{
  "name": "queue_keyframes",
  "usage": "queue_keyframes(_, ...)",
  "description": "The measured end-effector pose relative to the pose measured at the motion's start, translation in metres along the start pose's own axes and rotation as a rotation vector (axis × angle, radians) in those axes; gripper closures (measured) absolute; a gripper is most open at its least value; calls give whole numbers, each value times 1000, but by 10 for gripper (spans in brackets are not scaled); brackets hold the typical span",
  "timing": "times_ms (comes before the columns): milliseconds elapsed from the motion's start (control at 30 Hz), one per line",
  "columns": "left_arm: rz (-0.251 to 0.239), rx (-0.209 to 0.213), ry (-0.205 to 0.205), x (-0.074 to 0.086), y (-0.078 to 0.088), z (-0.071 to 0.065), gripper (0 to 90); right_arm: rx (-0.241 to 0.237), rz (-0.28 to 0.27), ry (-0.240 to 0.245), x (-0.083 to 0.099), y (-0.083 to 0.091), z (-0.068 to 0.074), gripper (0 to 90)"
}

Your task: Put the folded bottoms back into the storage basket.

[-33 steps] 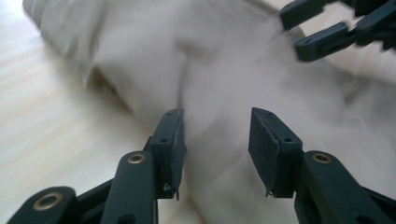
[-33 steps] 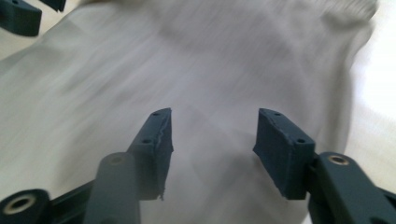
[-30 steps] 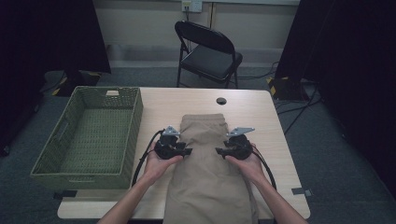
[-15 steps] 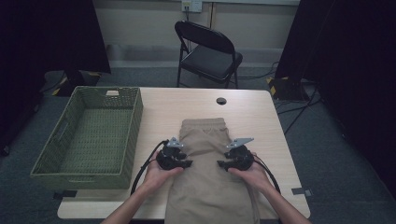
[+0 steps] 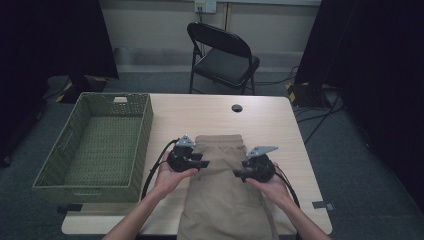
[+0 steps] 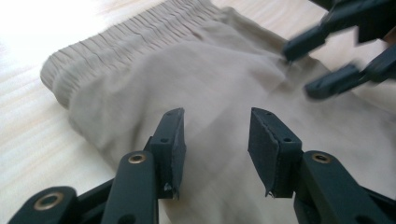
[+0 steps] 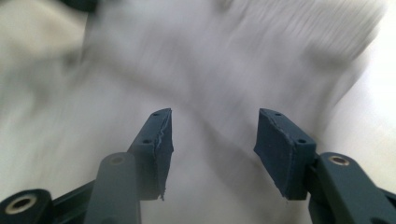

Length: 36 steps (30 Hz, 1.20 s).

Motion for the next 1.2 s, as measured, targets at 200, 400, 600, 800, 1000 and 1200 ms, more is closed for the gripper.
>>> queue_keyframes(200, 72, -55, 13, 15, -29, 8, 557, 60, -64, -7, -35, -11, -25, 438)
queue_keyframes(400, 63, -47, 1, 19, -30, 11, 578, 128, -65, -62, -55, -38, -66, 370)
queue_keyframes(600, 64, -41, -1, 19, -29, 12, 586, 153, -38, -96, -58, -61, -83, 319)
queue_keyframes(800, 62, -37, 3, 20, -29, 12, 585, 148, -32, -97, -49, -76, -83, 302)
queue_keyframes(1000, 72, -49, -9, 20, -28, 11, 585, 140, -51, -97, -44, -79, -80, 313)
queue_keyframes(1200, 85, -43, -11, 26, -20, 10, 584, 112, -63, -101, -36, -79, -71, 319)
Point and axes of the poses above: each handheld gripper's, and its own axes: y roughly backward along the jaws, x roughly out of its underside, z roughly to its left, the point moved 3 cm from there along -y, roughly forward along the jaws, and after that the axes turned 1 degree about z, right-handed, at the moved point
